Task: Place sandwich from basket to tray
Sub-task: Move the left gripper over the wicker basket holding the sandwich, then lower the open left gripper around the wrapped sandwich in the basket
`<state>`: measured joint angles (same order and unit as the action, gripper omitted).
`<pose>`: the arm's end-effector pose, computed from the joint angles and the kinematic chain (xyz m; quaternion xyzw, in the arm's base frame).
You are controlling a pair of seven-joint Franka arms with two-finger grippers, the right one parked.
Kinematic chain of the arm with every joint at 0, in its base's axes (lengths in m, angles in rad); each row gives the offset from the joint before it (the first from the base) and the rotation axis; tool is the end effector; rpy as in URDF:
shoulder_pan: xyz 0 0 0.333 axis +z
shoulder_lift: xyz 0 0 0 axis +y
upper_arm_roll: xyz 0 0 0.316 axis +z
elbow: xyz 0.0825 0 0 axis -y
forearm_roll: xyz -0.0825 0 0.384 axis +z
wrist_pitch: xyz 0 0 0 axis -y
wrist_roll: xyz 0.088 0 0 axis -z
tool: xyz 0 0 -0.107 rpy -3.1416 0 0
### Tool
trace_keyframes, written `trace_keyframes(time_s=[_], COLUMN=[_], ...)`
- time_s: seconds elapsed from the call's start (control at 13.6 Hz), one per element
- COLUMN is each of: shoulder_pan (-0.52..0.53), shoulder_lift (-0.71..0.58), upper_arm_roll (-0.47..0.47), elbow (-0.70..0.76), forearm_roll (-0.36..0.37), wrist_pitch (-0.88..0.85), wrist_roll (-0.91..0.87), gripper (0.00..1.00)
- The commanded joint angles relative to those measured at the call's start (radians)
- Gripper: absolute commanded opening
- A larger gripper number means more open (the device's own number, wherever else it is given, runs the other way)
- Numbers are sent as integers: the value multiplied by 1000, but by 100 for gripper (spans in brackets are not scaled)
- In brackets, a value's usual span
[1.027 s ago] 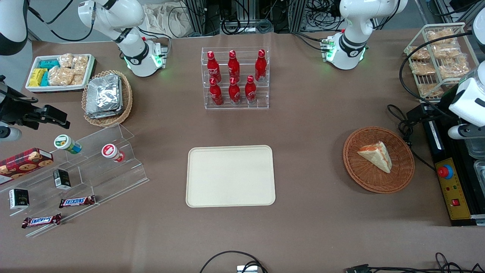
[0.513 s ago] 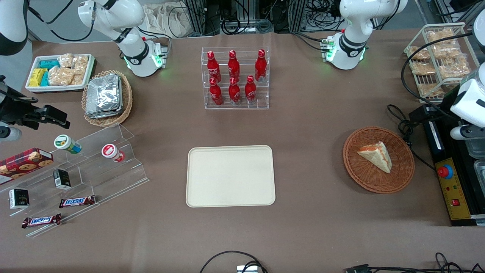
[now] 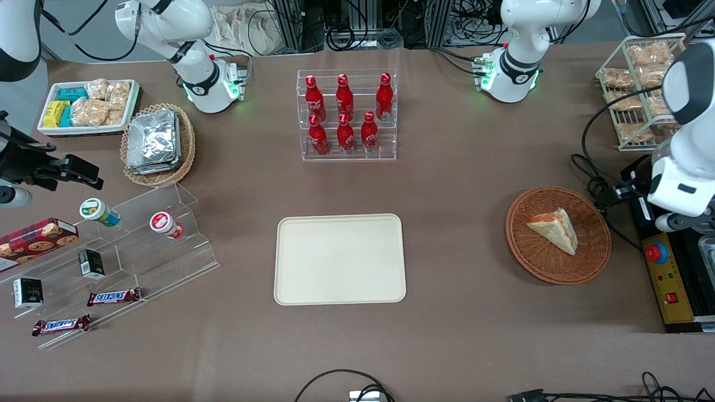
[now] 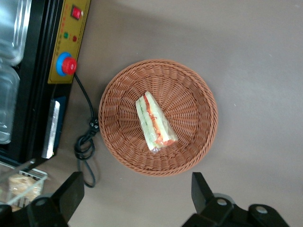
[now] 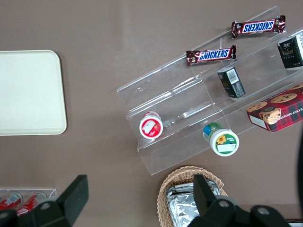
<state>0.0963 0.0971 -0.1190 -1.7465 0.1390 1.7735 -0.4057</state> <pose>0.5853 0.0011 0.5037 -0.9822 -0.1739 0.0206 0.0677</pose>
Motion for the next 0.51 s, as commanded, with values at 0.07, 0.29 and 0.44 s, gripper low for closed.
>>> trace_keyframes(time_s=[0.07,0.29,0.44], shoulder_pan=[17,16,16], shoulder_lift=[-53,-59,-51], upper_arm_roll=[-1,-1,-2], elbow=[-184,-284,-330], forearm_roll=[10,11,11], wrist_pitch=[160,259,326], wrist_roll=[-186,-296,-369], gripper=[100,100,100])
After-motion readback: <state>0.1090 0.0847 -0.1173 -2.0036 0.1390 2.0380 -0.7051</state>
